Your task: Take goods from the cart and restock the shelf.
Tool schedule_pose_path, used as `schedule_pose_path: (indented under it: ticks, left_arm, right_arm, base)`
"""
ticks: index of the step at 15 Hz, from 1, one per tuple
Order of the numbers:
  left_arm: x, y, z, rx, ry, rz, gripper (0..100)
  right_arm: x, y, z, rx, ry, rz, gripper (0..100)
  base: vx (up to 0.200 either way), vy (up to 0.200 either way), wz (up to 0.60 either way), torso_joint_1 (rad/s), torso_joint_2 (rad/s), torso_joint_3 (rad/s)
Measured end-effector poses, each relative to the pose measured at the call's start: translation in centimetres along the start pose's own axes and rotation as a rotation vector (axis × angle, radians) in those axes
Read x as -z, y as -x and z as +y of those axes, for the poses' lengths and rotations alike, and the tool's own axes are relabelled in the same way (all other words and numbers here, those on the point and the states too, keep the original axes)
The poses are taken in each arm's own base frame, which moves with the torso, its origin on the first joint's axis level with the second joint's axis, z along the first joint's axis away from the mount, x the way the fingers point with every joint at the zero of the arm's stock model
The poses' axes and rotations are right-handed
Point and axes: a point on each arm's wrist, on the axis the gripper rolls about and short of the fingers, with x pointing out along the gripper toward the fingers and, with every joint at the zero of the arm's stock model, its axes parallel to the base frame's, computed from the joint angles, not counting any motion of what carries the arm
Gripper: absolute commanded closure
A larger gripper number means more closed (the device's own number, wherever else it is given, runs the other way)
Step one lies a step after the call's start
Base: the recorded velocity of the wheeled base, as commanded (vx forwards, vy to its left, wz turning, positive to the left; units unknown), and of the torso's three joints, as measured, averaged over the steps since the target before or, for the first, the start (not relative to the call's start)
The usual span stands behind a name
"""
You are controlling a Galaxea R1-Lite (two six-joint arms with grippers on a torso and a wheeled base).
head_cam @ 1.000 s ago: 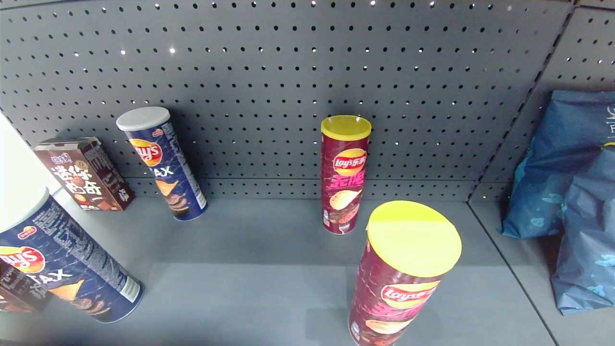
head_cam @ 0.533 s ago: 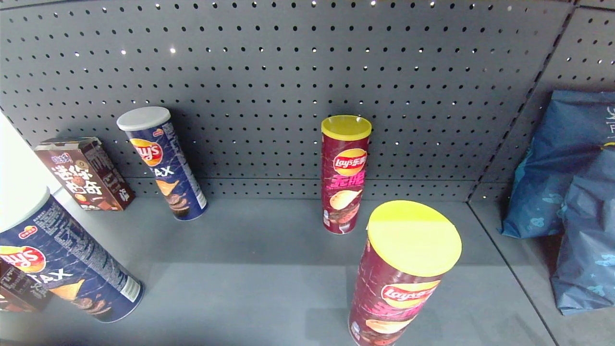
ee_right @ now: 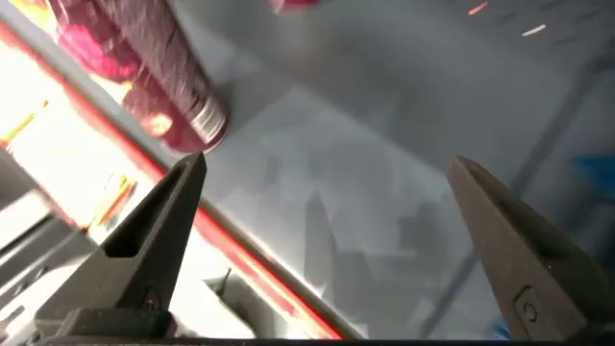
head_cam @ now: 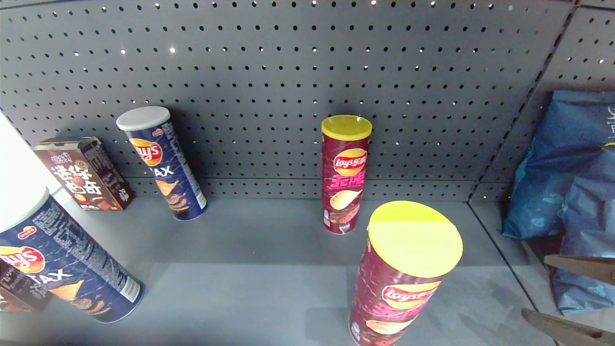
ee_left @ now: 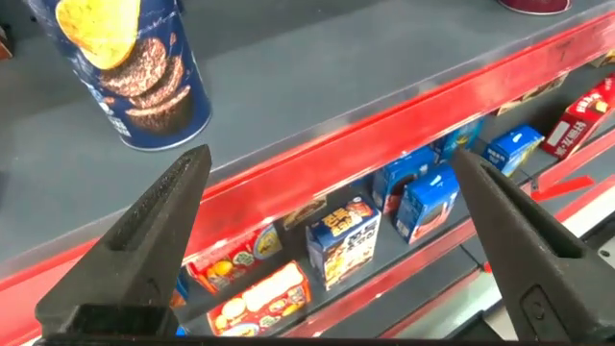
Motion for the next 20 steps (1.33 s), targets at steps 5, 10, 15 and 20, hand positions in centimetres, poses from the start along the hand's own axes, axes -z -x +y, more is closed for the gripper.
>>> schedule_pose_path:
  ticks: [5, 10, 15, 20]
  left_arm:
    - [0.0, -0.1, 0.0, 0.001, -0.001, 0.009, 0]
    - [-0.1, -0.1, 0.0, 0.001, 0.003, 0.016, 0]
    - [-0.1, -0.2, 0.0, 0.002, 0.004, 0.019, 0]
    - [-0.1, -0.2, 0.0, 0.002, 0.022, 0.02, 0]
  right_arm:
    - [0.2, -3.3, -0.1, -0.027, -0.008, 0.109, 0]
    - [-0.3, -5.8, 0.1, -0.06, 0.002, 0.16, 0]
    - [-0.7, -7.7, 0.8, -0.111, 0.019, 0.196, 0]
    - [-1.1, -9.1, 1.2, -0.141, 0.029, 0.217, 0]
  base:
    - [0.0, 0.0, 0.0, 0.0, 0.0, 0.0]
    - [0.0, 0.0, 0.0, 0.0, 0.0, 0.0]
    - [0.0, 0.0, 0.0, 0.0, 0.0, 0.0]
    - [0.0, 0.0, 0.0, 0.0, 0.0, 0.0]
